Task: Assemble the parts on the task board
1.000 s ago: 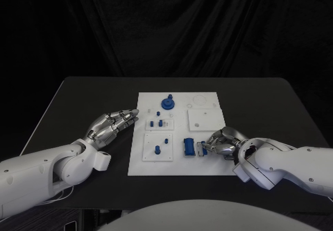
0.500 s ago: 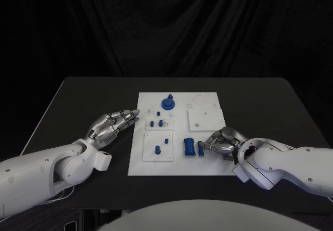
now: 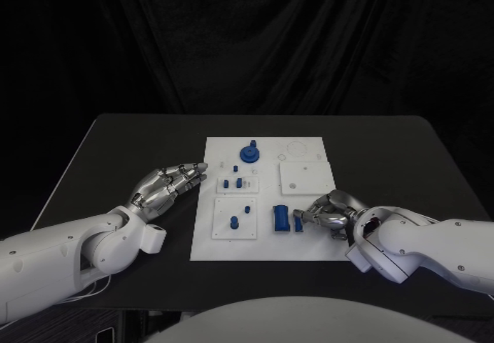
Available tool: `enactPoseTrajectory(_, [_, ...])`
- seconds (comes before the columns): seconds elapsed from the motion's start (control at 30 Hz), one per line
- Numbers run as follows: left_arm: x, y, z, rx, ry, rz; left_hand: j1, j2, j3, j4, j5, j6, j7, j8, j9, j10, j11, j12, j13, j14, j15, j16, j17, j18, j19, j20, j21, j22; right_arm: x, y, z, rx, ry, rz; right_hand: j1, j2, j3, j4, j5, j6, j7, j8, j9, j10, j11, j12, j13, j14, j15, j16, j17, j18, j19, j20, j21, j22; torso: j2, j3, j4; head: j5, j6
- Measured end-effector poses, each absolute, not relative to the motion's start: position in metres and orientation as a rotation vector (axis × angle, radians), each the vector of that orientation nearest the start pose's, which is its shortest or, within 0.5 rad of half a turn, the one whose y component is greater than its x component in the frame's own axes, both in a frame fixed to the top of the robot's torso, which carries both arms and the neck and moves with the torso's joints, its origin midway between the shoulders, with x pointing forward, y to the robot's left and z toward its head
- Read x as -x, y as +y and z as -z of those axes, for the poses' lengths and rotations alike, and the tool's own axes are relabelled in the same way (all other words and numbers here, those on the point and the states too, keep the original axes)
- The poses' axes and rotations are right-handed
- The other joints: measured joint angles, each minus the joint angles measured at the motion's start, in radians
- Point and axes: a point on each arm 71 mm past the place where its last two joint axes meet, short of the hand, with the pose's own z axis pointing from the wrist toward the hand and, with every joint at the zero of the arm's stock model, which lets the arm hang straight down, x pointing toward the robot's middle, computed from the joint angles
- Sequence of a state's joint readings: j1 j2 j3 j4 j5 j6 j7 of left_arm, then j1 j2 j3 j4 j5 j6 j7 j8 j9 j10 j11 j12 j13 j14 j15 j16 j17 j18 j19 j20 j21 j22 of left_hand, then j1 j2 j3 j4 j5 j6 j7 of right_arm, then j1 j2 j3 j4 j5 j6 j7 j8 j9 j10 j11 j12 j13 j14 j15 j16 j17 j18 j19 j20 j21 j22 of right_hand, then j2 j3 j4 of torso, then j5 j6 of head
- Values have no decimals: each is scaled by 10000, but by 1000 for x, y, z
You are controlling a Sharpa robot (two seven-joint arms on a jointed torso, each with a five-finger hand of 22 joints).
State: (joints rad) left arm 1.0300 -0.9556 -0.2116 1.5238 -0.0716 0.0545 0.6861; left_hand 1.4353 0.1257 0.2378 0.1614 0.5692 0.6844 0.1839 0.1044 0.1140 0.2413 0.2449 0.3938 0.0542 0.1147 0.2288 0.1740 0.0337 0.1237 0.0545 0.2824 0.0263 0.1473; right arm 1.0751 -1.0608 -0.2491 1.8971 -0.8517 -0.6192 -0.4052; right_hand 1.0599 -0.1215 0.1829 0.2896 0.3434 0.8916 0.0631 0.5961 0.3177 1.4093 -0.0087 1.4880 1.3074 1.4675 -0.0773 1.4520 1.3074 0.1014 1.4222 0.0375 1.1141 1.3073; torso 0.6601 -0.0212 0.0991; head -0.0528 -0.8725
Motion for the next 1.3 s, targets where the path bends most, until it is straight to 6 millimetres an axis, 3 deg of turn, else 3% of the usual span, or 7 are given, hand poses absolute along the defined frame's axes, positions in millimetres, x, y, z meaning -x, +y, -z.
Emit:
enactPoseTrajectory(0.13, [-408, 250, 289, 10928, 15443, 18165, 0, 0, 0, 0, 0, 0, 0, 0, 0, 0, 0, 0, 0, 0, 0, 0, 0, 0, 0, 0, 0, 0, -348, -235, 283, -7803, 20388, -5960, 583, 122, -62, -56, 1095, 0, 0, 0, 70, 0, 0, 0, 0, 0, 0, 0, 0, 0, 0, 0, 13, 0, -1, -1, 0, 5, 0])
enactPoseTrajectory(0.33, [-408, 251, 289, 10936, 15445, 18153, 0, 0, 0, 0, 0, 0, 0, 0, 0, 0, 0, 0, 0, 0, 0, 0, 0, -1, 0, 0, 0, 0, -349, -240, 274, -6861, 19395, -6292, 1224, 93, -172, -82, 2055, -288, 34, 0, 158, 0, 0, 0, -1, 0, 0, 49, 0, 0, 32, 31, 271, 7, -2, 0, -1, 12, 0])
enactPoseTrajectory(0.43, [-408, 251, 289, 10941, 15442, 18144, 0, 0, 1, -2, 0, 0, 0, 0, 0, 0, 0, 0, -1, 0, 0, 0, 1, -1, 0, 0, 0, 0, -349, -242, 268, -6160, 18813, -6524, 1955, -16, 162, -129, 4915, -529, 97, 0, 184, -71, 71, -17, -1, -23, 23, 49, 0, 0, 74, -1, 387, 7, -3, 0, -1, 29, 0])
enactPoseTrajectory(0.53, [-408, 252, 289, 10945, 15438, 18133, 0, 0, 29, -29, 0, 0, 0, 0, 0, 0, 0, 0, -1, 0, 0, 0, 10, -1, 0, 0, 0, 0, -349, -242, 262, -5409, 18315, -6731, 2293, -145, 421, -161, 6302, -806, 230, -167, 124, -216, 141, -128, -1, 2, 85, 49, 0, 0, 85, 10, 484, 6, -3, 2, -2, 34, 0])
enactPoseTrajectory(0.8, [-408, 252, 289, 10944, 15436, 18113, 0, 0, 28, -29, 0, 0, 0, 0, 0, 0, 0, 0, -1, 0, 0, 0, 9, 0, 0, 0, 0, 0, -346, -239, 258, -3711, 17704, -7099, 2910, -385, 912, -308, 6668, -1359, 604, -1433, -612, -246, 397, -194, 7, -31, 334, 189, -1, -160, 220, 220, 876, 5, -9, -4, -12, 52, 0])
enactPoseTrajectory(0.97, [-408, 252, 289, 10948, 15436, 18106, 0, 0, 28, -29, 0, 0, 0, 0, 0, 0, -1, 0, -1, 0, 0, 0, 9, -1, 0, 0, 0, 1, -342, -236, 261, -2837, 17702, -7183, 3167, -519, 1227, -540, 7063, -973, 625, -2367, -1221, 11, 483, -91, 6, -9, 382, 374, -1, -197, 378, 330, 1520, 5, -7, -6, -12, 61, 0])
enactPoseTrajectory(1.3, [-408, 253, 290, 10959, 15437, 18084, 0, 0, 56, -1, 49, 0, 0, 0, 0, 0, -1, 0, -1, 0, -1, 0, 8, -1, 0, 0, 0, 0, -339, -231, 266, -1507, 18031, -7155, 3209, -561, 1379, -692, 7016, -820, 607, -3049, -1641, 165, 407, -39, 5, -9, 382, 398, -1, -322, 397, 319, 1763, 4, 7, -7, -1, 44, 0])
